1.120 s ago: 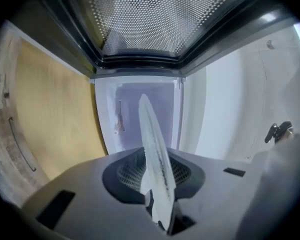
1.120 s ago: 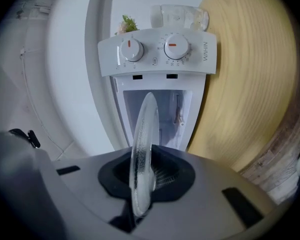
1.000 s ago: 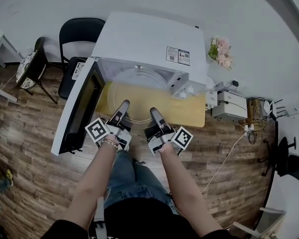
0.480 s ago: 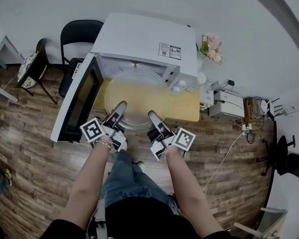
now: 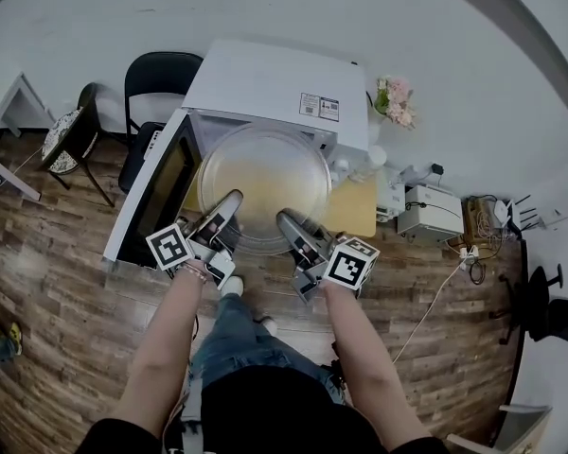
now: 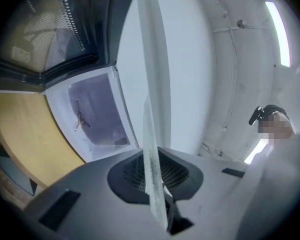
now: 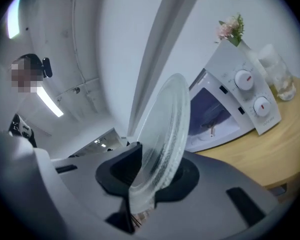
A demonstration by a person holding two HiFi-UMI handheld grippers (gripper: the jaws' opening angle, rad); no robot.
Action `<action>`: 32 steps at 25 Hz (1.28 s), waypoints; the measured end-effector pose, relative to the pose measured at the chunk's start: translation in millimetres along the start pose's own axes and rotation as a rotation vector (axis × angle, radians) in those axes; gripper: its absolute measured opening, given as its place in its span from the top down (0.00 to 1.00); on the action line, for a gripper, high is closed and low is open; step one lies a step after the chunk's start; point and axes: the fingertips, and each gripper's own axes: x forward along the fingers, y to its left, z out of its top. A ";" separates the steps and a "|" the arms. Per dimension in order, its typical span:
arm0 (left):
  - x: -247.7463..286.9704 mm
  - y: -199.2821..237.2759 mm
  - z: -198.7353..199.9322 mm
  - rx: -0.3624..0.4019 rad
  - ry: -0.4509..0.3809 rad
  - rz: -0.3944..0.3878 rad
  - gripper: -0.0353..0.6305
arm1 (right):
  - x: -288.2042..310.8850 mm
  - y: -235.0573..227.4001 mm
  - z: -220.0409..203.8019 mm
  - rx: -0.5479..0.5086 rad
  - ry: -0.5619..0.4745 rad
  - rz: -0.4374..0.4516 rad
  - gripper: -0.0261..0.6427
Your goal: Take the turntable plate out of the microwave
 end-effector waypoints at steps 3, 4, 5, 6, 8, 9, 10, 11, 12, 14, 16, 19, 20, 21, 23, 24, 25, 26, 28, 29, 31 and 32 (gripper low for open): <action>10.9 -14.3 4.7 0.026 0.015 -0.029 0.89 | 3.8 8.8 18.6 -0.035 -0.043 0.011 0.83; 15.0 -17.2 7.3 0.032 0.014 -0.036 0.89 | 4.7 10.0 25.6 -0.046 -0.060 0.008 0.83; 19.1 -19.5 10.1 0.036 0.012 -0.041 0.89 | 5.7 10.9 32.4 -0.062 -0.074 0.002 0.82; 22.9 -21.7 12.8 0.038 0.010 -0.047 0.89 | 6.9 11.8 38.9 -0.081 -0.084 -0.007 0.81; 29.7 -26.3 17.8 0.039 0.002 -0.060 0.89 | 8.9 13.7 50.1 -0.126 -0.095 -0.023 0.80; 32.9 -28.8 19.9 0.041 -0.003 -0.068 0.89 | 9.6 14.3 55.0 -0.148 -0.099 -0.027 0.80; 35.9 -31.2 21.6 0.045 -0.007 -0.075 0.89 | 9.9 14.8 59.5 -0.170 -0.102 -0.031 0.79; 38.6 -33.3 22.9 0.050 -0.010 -0.080 0.89 | 9.9 15.0 64.0 -0.193 -0.107 -0.037 0.78; 41.3 -35.2 24.0 0.057 -0.013 -0.085 0.89 | 10.0 15.2 68.6 -0.214 -0.114 -0.046 0.77; 46.4 -38.9 26.6 0.078 -0.015 -0.091 0.89 | 10.5 16.2 78.5 -0.247 -0.132 -0.070 0.74; 51.8 -44.1 30.2 0.123 -0.011 -0.094 0.89 | 11.1 16.9 87.9 -0.288 -0.152 -0.090 0.73; 61.6 -53.2 35.1 0.255 0.017 -0.079 0.86 | 12.3 20.7 102.1 -0.383 -0.177 -0.132 0.68; 64.8 -55.3 36.3 0.305 0.030 -0.068 0.86 | 13.2 22.2 106.3 -0.415 -0.185 -0.146 0.66; 67.9 -56.7 37.7 0.349 0.041 -0.057 0.84 | 14.6 23.1 109.9 -0.436 -0.191 -0.154 0.66; 73.8 -59.6 41.6 0.415 0.053 -0.044 0.82 | 17.9 23.4 116.9 -0.454 -0.201 -0.158 0.66; 76.9 -61.6 43.7 0.442 0.056 -0.043 0.82 | 19.4 23.6 120.7 -0.461 -0.208 -0.157 0.65; 80.0 -64.0 45.7 0.470 0.060 -0.045 0.81 | 20.7 24.2 124.8 -0.471 -0.216 -0.158 0.64; 83.4 -66.5 47.5 0.500 0.066 -0.047 0.80 | 22.0 25.1 129.3 -0.483 -0.224 -0.160 0.63; 90.7 -71.3 51.8 0.558 0.078 -0.052 0.78 | 25.0 26.6 138.8 -0.509 -0.240 -0.164 0.62; 94.4 -73.4 54.6 0.584 0.081 -0.055 0.77 | 26.8 27.3 143.7 -0.526 -0.247 -0.166 0.61; 101.9 -77.1 61.3 0.630 0.077 -0.064 0.76 | 30.8 29.9 154.5 -0.561 -0.263 -0.168 0.59; 105.8 -78.3 65.0 0.652 0.073 -0.070 0.75 | 32.8 31.5 160.2 -0.579 -0.270 -0.168 0.59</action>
